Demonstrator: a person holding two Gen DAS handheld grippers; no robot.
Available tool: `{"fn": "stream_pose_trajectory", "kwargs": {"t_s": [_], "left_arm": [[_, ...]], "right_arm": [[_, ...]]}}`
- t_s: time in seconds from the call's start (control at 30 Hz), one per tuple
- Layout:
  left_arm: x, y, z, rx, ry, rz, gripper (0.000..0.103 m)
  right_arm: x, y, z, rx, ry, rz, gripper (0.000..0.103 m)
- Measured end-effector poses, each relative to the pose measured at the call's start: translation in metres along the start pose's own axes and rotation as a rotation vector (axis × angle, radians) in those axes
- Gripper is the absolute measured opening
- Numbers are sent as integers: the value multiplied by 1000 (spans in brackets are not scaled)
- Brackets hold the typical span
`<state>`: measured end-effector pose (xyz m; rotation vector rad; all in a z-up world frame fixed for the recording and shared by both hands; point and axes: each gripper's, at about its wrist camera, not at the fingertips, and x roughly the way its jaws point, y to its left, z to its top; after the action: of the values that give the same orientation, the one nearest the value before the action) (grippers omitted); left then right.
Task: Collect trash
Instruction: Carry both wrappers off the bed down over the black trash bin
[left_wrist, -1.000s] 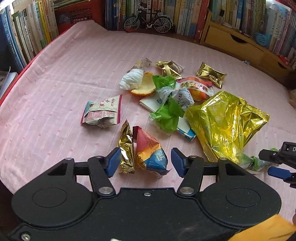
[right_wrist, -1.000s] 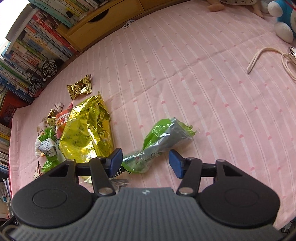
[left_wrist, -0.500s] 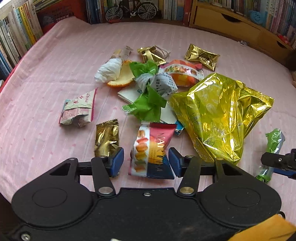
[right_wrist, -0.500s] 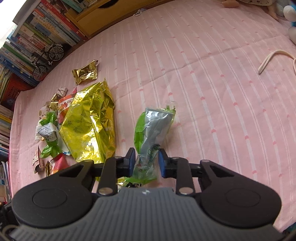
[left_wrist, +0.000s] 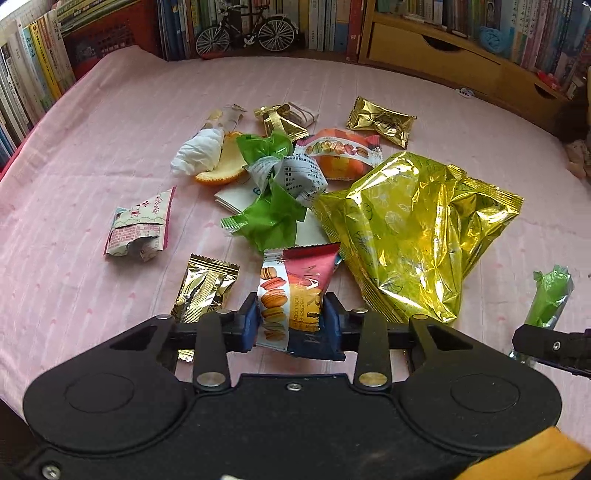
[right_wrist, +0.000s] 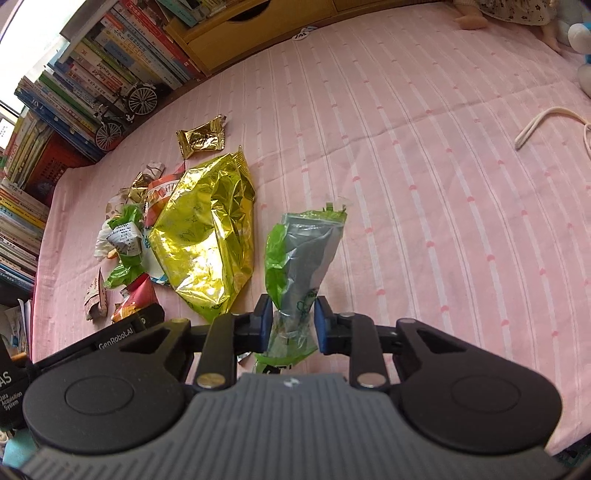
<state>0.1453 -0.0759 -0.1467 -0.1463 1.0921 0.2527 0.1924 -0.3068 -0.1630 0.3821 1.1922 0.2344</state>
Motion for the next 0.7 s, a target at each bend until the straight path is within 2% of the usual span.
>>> {"fn": "stream_pose_trajectory", "kwargs": {"t_s": [0.17,0.37,0.7], "left_arm": [[-28,5,-4,19,-33,-12,33],[-71,30,-17,49,-91,-61,33],[-143,120,-61,141,-179,-157,33]], "right_arm": [[-13,1,-5,22,-27,3,28],[-42,11,-27,68,-109,-9,28],[-102,55,-86,83,-280,-35,27]]}}
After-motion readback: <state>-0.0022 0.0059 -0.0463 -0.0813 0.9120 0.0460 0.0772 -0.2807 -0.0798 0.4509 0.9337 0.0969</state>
